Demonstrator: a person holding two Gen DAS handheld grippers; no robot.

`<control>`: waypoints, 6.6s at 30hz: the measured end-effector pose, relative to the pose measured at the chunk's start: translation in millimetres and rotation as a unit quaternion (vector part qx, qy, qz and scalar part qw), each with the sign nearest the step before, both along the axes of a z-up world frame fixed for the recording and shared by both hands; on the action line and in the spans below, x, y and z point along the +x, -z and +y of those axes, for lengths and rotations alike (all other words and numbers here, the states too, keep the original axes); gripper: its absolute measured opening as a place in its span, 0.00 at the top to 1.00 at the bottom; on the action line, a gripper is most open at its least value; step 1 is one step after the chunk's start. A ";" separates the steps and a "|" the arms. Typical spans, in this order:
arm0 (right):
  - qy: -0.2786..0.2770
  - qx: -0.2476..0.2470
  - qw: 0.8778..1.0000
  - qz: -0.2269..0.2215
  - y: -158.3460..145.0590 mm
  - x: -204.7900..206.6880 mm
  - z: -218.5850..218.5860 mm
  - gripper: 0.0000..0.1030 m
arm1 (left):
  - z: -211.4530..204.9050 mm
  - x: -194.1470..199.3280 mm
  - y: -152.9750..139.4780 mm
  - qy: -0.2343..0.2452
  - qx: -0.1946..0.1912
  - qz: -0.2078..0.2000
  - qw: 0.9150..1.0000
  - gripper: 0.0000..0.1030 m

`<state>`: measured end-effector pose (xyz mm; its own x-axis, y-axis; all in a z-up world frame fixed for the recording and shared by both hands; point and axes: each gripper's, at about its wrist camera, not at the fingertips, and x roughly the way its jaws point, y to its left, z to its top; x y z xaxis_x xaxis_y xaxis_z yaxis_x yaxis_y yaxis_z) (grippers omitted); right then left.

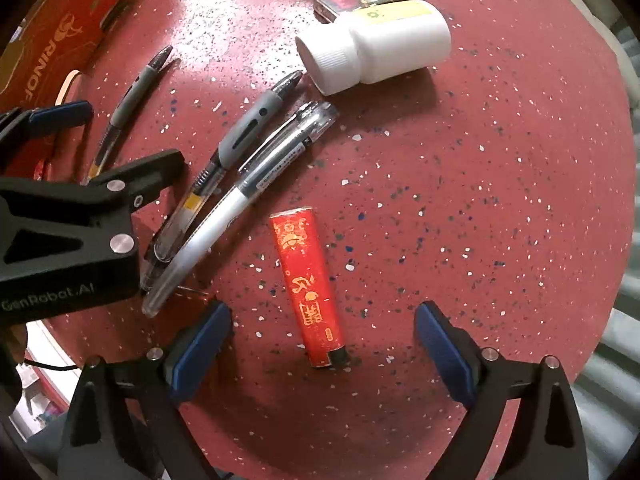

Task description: Organize rigid objects

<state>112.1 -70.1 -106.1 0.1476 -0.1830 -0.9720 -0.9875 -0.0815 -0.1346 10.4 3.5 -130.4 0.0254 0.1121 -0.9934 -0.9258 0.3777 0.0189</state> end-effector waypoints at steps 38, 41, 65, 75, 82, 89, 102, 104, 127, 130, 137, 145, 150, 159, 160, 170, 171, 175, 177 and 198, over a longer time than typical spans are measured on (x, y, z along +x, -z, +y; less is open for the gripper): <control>0.158 0.075 0.982 0.068 -127.1 24.2 -11.8 0.80 | -21.8 -20.2 -135.2 0.070 -0.041 -0.111 0.991 0.89; 0.150 0.086 0.983 0.065 -139.9 20.4 -11.2 0.80 | -21.1 -27.7 -146.5 0.057 -0.027 -0.126 0.990 0.89; 0.087 0.085 0.991 0.064 -137.6 -21.0 7.1 0.80 | -11.1 -57.3 -155.3 -0.004 0.009 -0.148 0.989 0.93; 0.110 0.080 0.989 0.057 -137.4 -6.9 -10.6 0.80 | 4.8 -16.8 -99.2 0.004 -0.019 -0.079 0.997 0.52; 0.160 0.074 0.983 0.058 -136.0 26.8 -30.3 0.80 | 19.8 71.2 -93.9 0.095 0.009 -0.054 0.994 0.36; 0.210 0.072 0.973 0.057 -137.6 63.4 -54.1 0.80 | 34.0 160.3 -52.4 0.172 0.023 0.007 0.985 0.35; 0.224 0.097 0.967 0.077 -146.6 78.5 -46.9 0.80 | 35.2 114.1 -83.9 0.133 0.012 -0.041 0.990 0.63; 0.213 0.099 0.969 0.082 -147.5 70.1 -39.0 0.80 | 28.4 96.0 -99.6 0.117 0.016 -0.054 0.992 0.63; -0.013 0.111 0.985 0.128 -161.5 -111.9 57.3 0.80 | -3.1 -116.4 -187.4 -0.135 0.084 -0.075 0.984 0.63; -0.039 0.108 0.984 0.136 -159.4 -137.5 66.6 0.80 | -4.1 -136.6 -184.1 -0.160 0.083 -0.068 0.981 0.63; -0.094 0.096 0.979 0.150 -151.5 -190.4 77.9 0.80 | -8.8 -188.2 -173.6 -0.213 0.076 -0.048 0.973 0.63; -0.124 0.084 0.975 0.163 -141.3 -230.3 85.0 0.80 | -11.1 -230.1 -163.1 -0.252 0.069 -0.031 0.965 0.63; -0.128 0.077 0.975 0.162 -134.0 -242.7 91.3 0.80 | -7.6 -243.2 -158.8 -0.256 0.069 -0.026 0.964 0.63; -0.116 0.070 0.979 0.155 -121.6 -250.5 107.0 0.80 | 9.8 -255.2 -148.7 -0.255 0.063 -0.024 0.965 0.63; -0.113 0.069 0.979 0.154 -119.5 -250.9 109.7 0.80 | 12.7 -255.4 -147.2 -0.254 0.063 -0.023 0.965 0.63; -0.101 0.057 0.984 0.134 -99.9 -257.2 131.4 0.80 | 38.3 -257.2 -129.1 -0.252 0.053 -0.011 0.966 0.63; -0.100 0.057 0.985 0.132 -98.2 -257.4 133.0 0.80 | 39.4 -257.9 -127.6 -0.253 0.050 -0.010 0.966 0.63; -0.097 0.050 0.986 0.125 -89.5 -257.3 138.3 0.80 | 43.0 -260.2 -120.6 -0.253 0.042 -0.005 0.967 0.63; -0.092 0.046 0.987 0.124 -84.7 -256.1 140.1 0.80 | 44.4 -259.4 -116.4 -0.252 0.035 -0.002 0.967 0.63; -0.035 0.102 0.989 0.104 -109.9 -199.6 129.4 0.15 | 37.6 -258.6 -87.1 -0.246 -0.032 0.009 0.969 0.00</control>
